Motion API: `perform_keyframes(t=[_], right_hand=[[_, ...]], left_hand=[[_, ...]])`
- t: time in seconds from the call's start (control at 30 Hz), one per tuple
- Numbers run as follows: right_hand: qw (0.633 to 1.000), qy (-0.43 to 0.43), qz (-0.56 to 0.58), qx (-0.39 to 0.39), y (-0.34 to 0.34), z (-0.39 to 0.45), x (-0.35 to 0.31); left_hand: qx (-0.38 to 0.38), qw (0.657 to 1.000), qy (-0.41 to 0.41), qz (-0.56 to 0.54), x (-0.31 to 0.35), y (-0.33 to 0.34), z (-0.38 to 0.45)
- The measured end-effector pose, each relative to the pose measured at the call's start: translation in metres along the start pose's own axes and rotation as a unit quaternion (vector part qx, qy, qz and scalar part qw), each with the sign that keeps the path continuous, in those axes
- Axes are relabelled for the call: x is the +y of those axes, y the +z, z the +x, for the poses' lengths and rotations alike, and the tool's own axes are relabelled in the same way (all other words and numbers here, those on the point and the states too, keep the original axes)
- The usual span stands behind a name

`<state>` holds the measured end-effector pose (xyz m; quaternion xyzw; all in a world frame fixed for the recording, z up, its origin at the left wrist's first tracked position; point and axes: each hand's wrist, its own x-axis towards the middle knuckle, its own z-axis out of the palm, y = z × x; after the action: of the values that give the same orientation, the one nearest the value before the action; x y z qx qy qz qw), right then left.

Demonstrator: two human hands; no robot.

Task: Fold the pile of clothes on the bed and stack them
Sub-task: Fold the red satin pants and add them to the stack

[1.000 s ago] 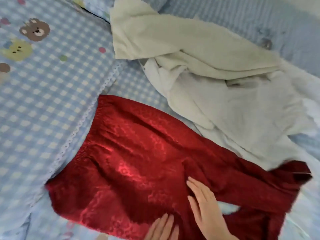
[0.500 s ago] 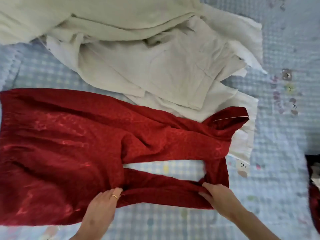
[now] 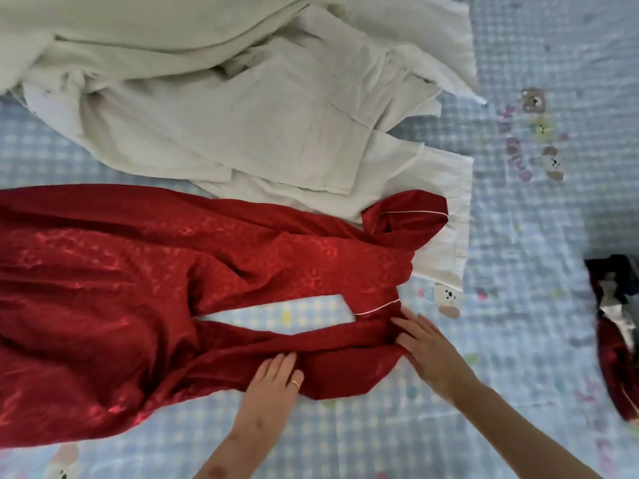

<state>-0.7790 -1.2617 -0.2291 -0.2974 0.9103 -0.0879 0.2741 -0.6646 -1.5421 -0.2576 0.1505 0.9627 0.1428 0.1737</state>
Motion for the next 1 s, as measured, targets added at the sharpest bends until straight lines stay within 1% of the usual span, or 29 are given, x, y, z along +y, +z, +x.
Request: perform_keyframes(t=[0.03, 0.1, 0.17, 0.23, 0.27, 0.3, 0.33, 0.37, 0.4, 0.43, 0.47, 0.5, 0.53, 0.57, 0.63, 0.67, 0.7, 0.73, 0.8, 0.83, 0.87, 0.97, 1.0], right_hand=[[0.999, 0.021, 0.041, 0.012, -0.006, -0.003, 0.003], [0.987, 0.085, 0.138, -0.019, -0.025, -0.022, 0.015], [0.962, 0.145, 0.228, -0.036, -0.056, -0.046, 0.03], [0.941, 0.173, 0.288, -0.042, -0.084, -0.06, 0.042], [0.94, 0.173, 0.292, -0.025, -0.092, -0.063, 0.05], [0.941, 0.176, 0.288, 0.006, -0.097, -0.062, 0.058], [0.939, 0.18, 0.287, 0.056, -0.097, -0.059, 0.064], [0.929, 0.188, 0.299, 0.11, -0.095, -0.056, 0.069], [0.915, 0.199, 0.319, 0.148, -0.088, -0.052, 0.073], [0.909, 0.21, 0.322, 0.16, -0.078, -0.052, 0.079], [0.914, 0.227, 0.305, 0.145, -0.065, -0.054, 0.085], [0.92, 0.25, 0.281, 0.115, -0.05, -0.058, 0.091], [0.921, 0.268, 0.266, 0.089, -0.036, -0.062, 0.095], [0.921, 0.27, 0.271, 0.076, -0.023, -0.066, 0.096], [0.916, 0.224, 0.321, 0.084, -0.004, -0.068, 0.088], [0.909, 0.208, 0.348, 0.093, 0.002, -0.064, 0.083], [0.903, 0.202, 0.364, 0.101, 0.008, -0.058, 0.078], [0.9, 0.204, 0.368, 0.111, 0.011, -0.053, 0.073], [0.888, 0.217, 0.376, 0.149, 0.005, -0.05, 0.068], [0.878, 0.228, 0.385, 0.168, -0.002, -0.055, 0.071], [0.873, 0.24, 0.38, 0.19, -0.012, -0.063, 0.075], [0.868, 0.247, 0.324, 0.284, -0.053, -0.096, 0.102], [0.864, 0.247, 0.306, 0.314, -0.065, -0.106, 0.113]], left_hand=[[0.009, 1.0, -0.013, -0.009, 0.001, -0.003, 0.004], [0.039, 0.999, -0.017, -0.021, 0.008, -0.011, 0.005], [0.086, 0.995, 0.0, -0.042, 0.024, -0.014, 0.002], [0.099, 0.993, 0.015, -0.068, 0.044, -0.016, -0.003], [0.094, 0.993, 0.017, -0.076, 0.058, -0.019, -0.003], [0.106, 0.99, 0.033, -0.087, 0.069, -0.018, -0.004], [0.095, 0.99, 0.037, -0.099, 0.079, -0.019, -0.005], [0.078, 0.991, 0.045, -0.1, 0.087, -0.014, -0.005], [0.04, 0.994, 0.041, -0.088, 0.091, -0.013, -0.005], [0.029, 0.996, 0.034, -0.076, 0.096, -0.008, -0.004], [0.022, 0.998, 0.013, -0.06, 0.1, -0.007, -0.004], [0.029, 0.999, -0.003, -0.043, 0.1, 0.0, -0.002], [0.015, 0.999, -0.033, -0.038, 0.105, -0.002, 0.0], [0.023, 0.999, -0.041, -0.025, 0.108, 0.005, 0.002], [0.041, 0.997, -0.054, -0.028, 0.122, 0.004, 0.013], [0.017, 0.997, -0.061, -0.031, 0.13, -0.002, 0.022], [-0.009, 0.998, -0.052, -0.033, 0.134, 0.003, 0.033], [-0.057, 0.997, -0.049, -0.027, 0.14, 0.004, 0.044], [-0.088, 0.995, -0.052, 0.0, 0.15, 0.003, 0.063], [-0.074, 0.996, -0.042, 0.012, 0.153, 0.007, 0.069], [-0.075, 0.997, -0.036, 0.005, 0.155, 0.006, 0.073], [-0.017, 1.0, -0.001, -0.025, 0.159, 0.015, 0.068], [-0.019, 0.999, -0.001, -0.026, 0.161, 0.015, 0.064]])
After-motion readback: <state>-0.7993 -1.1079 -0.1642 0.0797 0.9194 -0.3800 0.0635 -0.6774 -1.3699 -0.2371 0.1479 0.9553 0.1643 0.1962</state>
